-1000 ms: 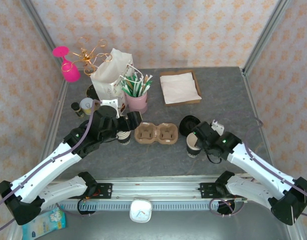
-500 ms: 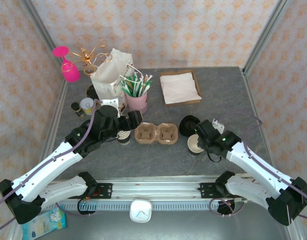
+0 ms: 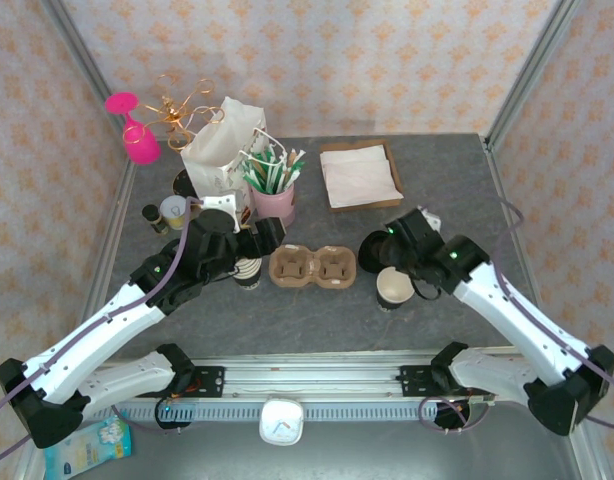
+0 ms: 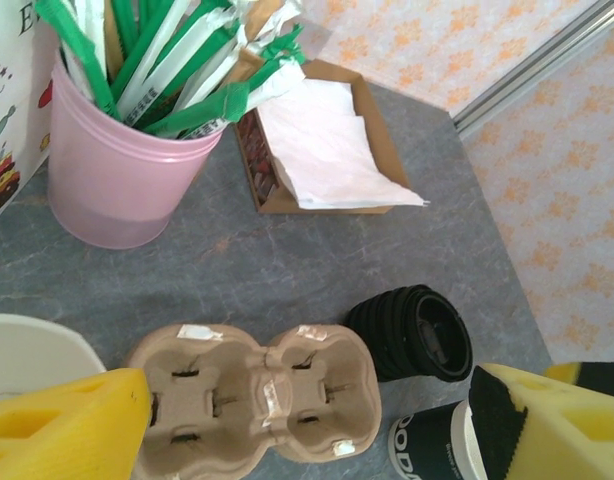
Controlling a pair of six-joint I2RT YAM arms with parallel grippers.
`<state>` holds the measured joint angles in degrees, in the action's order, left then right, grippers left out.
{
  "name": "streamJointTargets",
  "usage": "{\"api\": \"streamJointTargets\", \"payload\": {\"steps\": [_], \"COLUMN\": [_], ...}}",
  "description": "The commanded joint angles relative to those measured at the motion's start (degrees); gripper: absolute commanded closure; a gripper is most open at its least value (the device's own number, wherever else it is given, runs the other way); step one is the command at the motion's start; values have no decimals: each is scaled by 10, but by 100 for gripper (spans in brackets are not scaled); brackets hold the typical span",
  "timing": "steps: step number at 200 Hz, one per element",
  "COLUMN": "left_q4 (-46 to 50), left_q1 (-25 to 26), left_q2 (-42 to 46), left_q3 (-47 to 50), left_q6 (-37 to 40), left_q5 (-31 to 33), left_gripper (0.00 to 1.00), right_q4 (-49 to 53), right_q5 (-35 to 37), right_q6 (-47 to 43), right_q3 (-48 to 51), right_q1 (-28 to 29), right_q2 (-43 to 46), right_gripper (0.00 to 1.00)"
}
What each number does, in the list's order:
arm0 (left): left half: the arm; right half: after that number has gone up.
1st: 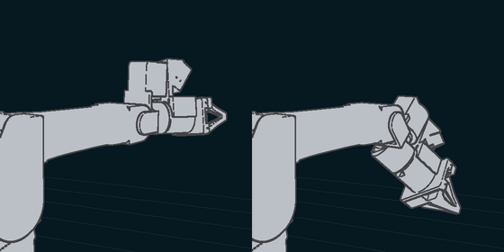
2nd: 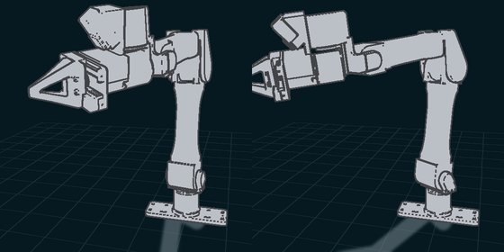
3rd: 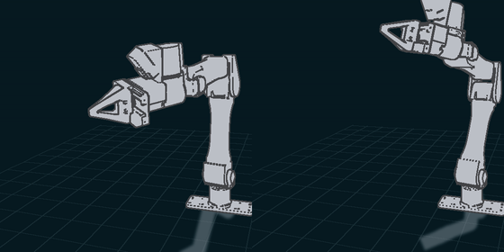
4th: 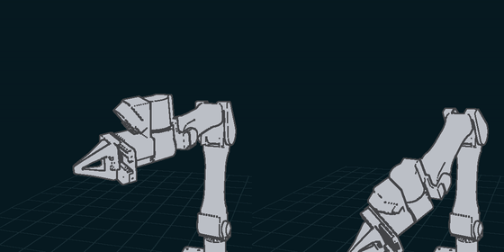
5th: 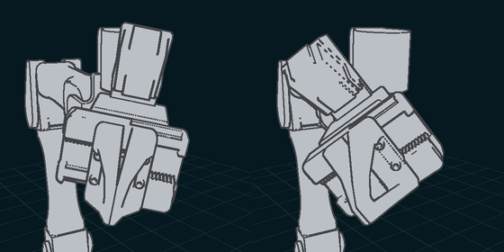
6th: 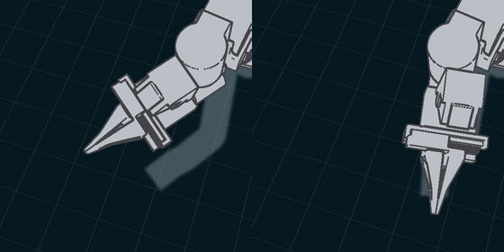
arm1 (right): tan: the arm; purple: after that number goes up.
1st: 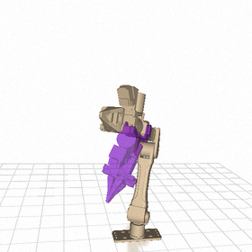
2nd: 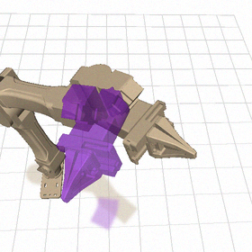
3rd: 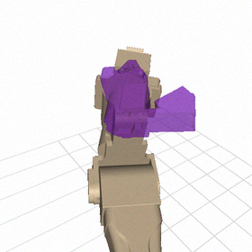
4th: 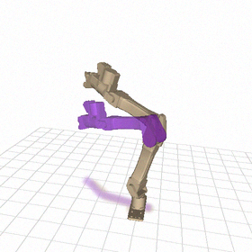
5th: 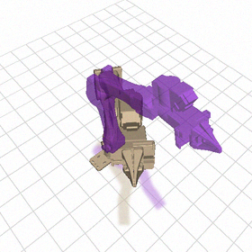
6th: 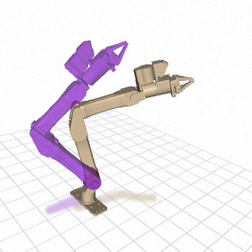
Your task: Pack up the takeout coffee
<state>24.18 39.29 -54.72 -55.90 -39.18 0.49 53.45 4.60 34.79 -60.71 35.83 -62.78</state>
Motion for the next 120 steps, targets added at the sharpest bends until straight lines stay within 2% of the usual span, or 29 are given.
{"api": "streamJointTargets", "payload": {"steps": [1,50,120], "left_q4": [-45,-81,-81], "left_q1": [3,3,3], "left_q2": [-13,-19,-11], "left_q3": [-18,-4,12], "left_q6": [1,-9,-15], "left_q5": [5,6,26], "left_gripper": [15,14,14], "right_q4": [-39,-44,-68], "right_q5": [-45,-12,-10], "right_q6": [-88,-119,-146], "right_q3": [-23,-70,-99], "right_q1": [-2,-7,-19], "right_q2": [-62,-174,-255], "right_gripper": [41,41,52]}}
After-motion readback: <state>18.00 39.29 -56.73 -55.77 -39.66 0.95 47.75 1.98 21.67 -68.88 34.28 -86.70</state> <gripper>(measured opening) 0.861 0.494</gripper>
